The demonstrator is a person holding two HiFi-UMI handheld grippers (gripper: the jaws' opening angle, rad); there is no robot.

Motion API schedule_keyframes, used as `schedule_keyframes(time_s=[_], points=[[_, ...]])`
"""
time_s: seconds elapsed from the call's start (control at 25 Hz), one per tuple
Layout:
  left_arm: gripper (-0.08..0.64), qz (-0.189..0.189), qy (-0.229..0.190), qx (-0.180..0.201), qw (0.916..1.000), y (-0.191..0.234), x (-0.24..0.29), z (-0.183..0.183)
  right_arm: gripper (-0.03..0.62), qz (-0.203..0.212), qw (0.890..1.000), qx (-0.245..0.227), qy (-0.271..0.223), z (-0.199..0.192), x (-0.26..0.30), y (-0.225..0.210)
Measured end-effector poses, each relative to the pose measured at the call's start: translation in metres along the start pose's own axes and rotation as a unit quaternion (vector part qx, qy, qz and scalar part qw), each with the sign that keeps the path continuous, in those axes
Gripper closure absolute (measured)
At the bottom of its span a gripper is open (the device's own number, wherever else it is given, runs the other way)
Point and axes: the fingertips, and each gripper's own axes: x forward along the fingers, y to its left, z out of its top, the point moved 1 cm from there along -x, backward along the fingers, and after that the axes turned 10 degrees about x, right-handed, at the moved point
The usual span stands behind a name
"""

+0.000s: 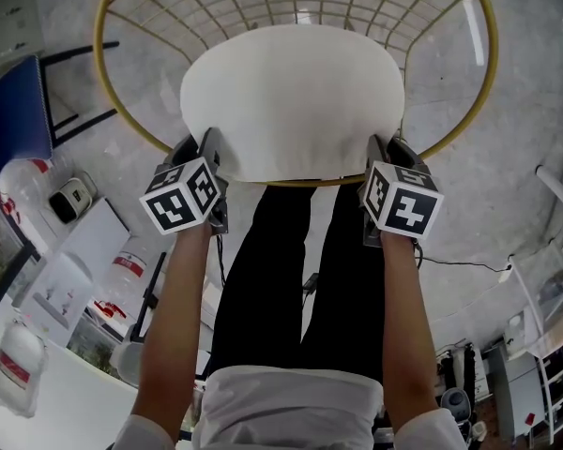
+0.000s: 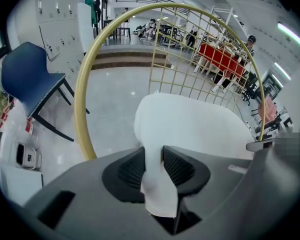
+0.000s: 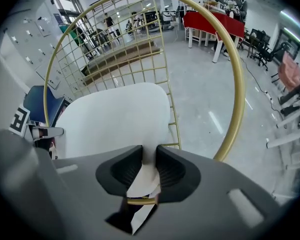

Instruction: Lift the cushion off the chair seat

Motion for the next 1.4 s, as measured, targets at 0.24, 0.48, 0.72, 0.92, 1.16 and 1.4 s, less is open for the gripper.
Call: schedule_keyframes(time_s=[0.24,0.48,0.72,0.92,1.16,1.4], points=[[0.443,-0.006,0.000,-0.014,0.9999,0.005,-0.013,0.000,0.499,0.012,1.000,-0.003,0.001,0.005,-0.013,0.006],[0.443,-0.013,0.006,-0.011,0.9998,0.006,-0.029,0.002,0.502,0.018,1.000,-0.008,-0.003,0.007,-0.030,0.011],[0.446,-0.027,-0.005,-0.002,0.9996,-0.007,-0.047,0.013,0.505,0.017,1.000,0.000,-0.010,0.011,-0.051,0.007],[0.448,-0.033,-0.011,-0.001,0.9994,-0.019,-0.059,0.020,0.508,0.015,1.000,-0.002,-0.017,0.016,-0.071,0.003],[0.448,-0.032,-0.016,0.003,0.9993,-0.017,-0.081,0.029,0.511,0.023,0.999,-0.010,-0.025,0.023,-0.091,0.012],[0.449,-0.034,-0.020,0.008,0.9992,-0.015,-0.098,0.033,0.512,0.026,0.999,-0.011,-0.026,0.022,-0.109,0.020]])
